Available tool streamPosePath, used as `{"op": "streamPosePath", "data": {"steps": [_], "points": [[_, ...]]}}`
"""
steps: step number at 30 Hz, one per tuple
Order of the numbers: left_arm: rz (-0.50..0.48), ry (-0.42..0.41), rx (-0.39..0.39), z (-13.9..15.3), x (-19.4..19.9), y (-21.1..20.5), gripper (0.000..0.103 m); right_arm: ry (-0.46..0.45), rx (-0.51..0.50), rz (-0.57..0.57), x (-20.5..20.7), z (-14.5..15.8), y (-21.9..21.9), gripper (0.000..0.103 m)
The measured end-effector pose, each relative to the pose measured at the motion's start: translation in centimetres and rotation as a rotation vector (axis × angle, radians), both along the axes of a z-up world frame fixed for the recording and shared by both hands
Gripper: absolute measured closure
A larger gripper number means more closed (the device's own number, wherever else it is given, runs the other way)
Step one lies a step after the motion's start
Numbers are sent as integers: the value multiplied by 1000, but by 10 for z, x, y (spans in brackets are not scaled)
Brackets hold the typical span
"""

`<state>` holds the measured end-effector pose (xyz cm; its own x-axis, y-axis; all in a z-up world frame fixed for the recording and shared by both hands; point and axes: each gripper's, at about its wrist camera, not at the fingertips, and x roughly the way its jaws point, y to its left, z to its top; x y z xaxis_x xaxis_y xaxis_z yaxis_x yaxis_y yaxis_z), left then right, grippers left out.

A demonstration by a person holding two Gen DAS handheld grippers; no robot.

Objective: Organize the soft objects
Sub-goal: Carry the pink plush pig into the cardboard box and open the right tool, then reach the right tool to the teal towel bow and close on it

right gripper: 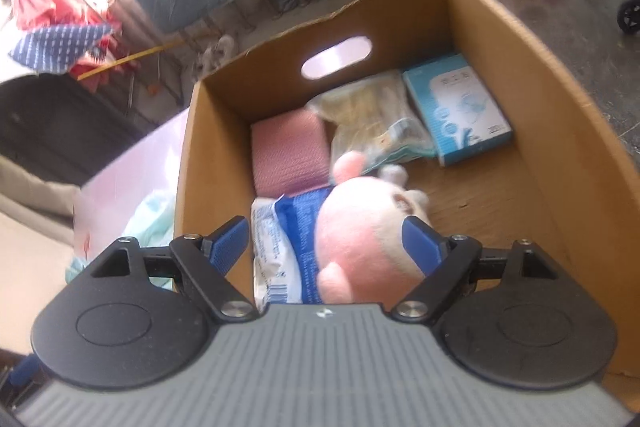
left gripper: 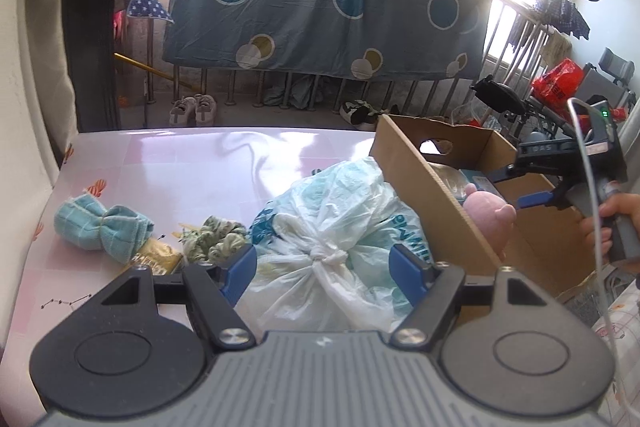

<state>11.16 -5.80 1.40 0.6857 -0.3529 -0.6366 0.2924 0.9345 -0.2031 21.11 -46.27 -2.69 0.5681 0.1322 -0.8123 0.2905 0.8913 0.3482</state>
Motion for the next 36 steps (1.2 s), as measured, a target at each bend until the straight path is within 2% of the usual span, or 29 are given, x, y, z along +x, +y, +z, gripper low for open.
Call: {"op": "streamPosePath", "data": {"steps": [6, 10, 14, 19, 24, 28, 31, 36], "points": [[74, 2, -5, -3, -19, 28, 28, -72, 45, -42, -20, 18, -6, 19], [154, 1, 9, -5, -36, 52, 27, -132, 88, -1, -29, 38, 12, 19], [246, 18, 9, -11, -45, 79, 27, -165, 128, 123, -27, 56, 56, 19], [346, 24, -15, -15, -42, 107, 27, -166, 190, 354, -9, 67, 133, 19], [442, 61, -54, -23, -11, 137, 27, -125, 235, 584, 22, 59, 228, 19], [442, 141, -136, -37, 31, 160, 27, -62, 254, 724, 60, 42, 304, 19], [450, 186, -149, -50, 62, 170, 27, -27, 252, 804, 93, 24, 355, 19], [474, 262, -148, -78, 107, 183, 27, 51, 253, 845, 151, -20, 423, 21]]}}
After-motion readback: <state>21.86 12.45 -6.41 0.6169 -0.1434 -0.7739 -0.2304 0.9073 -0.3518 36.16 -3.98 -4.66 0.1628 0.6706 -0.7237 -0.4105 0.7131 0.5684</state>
